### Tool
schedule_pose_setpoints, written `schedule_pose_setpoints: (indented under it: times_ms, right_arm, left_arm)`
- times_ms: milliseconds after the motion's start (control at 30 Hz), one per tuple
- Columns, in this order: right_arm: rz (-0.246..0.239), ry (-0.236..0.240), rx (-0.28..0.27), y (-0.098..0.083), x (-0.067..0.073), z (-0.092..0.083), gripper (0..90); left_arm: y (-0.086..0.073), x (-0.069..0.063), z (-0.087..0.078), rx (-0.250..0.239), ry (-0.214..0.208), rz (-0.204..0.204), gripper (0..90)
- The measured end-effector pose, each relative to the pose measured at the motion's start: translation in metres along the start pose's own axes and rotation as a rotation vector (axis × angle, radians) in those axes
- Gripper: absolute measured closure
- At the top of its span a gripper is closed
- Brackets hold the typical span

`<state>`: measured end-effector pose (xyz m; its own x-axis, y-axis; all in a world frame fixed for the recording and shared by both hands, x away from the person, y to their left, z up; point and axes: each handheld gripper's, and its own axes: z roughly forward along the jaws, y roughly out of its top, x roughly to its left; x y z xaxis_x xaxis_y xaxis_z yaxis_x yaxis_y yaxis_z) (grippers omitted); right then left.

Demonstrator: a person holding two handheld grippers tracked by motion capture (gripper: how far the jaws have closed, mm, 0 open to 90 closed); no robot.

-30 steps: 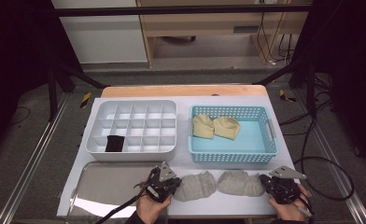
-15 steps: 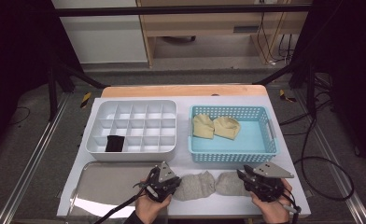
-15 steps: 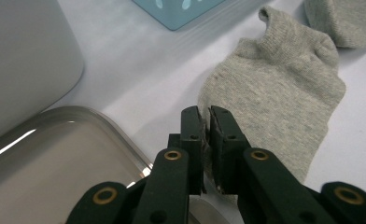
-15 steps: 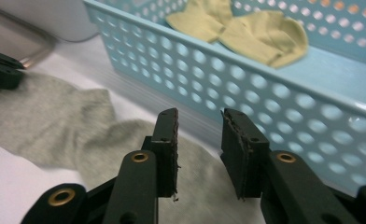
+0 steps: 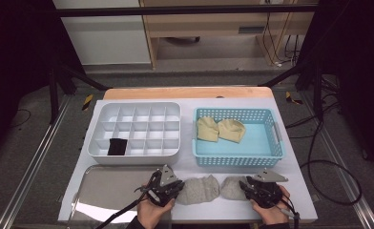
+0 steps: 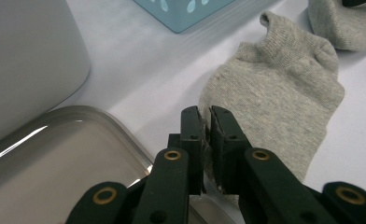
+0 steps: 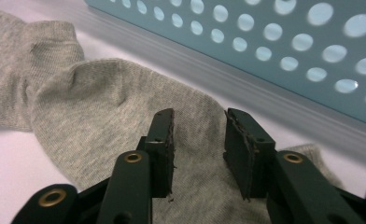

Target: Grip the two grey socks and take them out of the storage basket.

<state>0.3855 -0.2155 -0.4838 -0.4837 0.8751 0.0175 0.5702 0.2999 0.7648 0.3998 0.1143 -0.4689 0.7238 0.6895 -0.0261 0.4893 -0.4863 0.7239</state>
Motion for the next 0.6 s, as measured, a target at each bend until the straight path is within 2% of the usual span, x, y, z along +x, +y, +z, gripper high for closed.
schedule_pose_setpoints:
  times_ms: [67,200,333,500,600]
  right_arm:
    - [-0.017,-0.016,0.007,-0.001,0.001,0.000,72.0]
    - [-0.014,-0.028,0.002,-0.002,0.003,0.001,87.3]
    - [-0.004,-0.023,0.009,-0.002,0.001,-0.002,88.4]
    - [0.007,-0.081,0.010,-0.003,-0.016,-0.020,88.4]
    - [0.020,-0.081,0.016,-0.005,-0.019,-0.022,86.1]
  left_arm:
    - [0.000,0.000,0.001,0.001,0.001,-0.004,83.9]
    - [0.000,0.001,0.001,0.001,0.000,-0.007,84.0]
    - [-0.001,0.001,0.001,-0.003,-0.004,-0.009,84.2]
    - [-0.001,0.001,0.003,-0.002,-0.008,-0.010,84.3]
    - [-0.001,0.000,0.003,0.002,-0.006,-0.008,84.0]
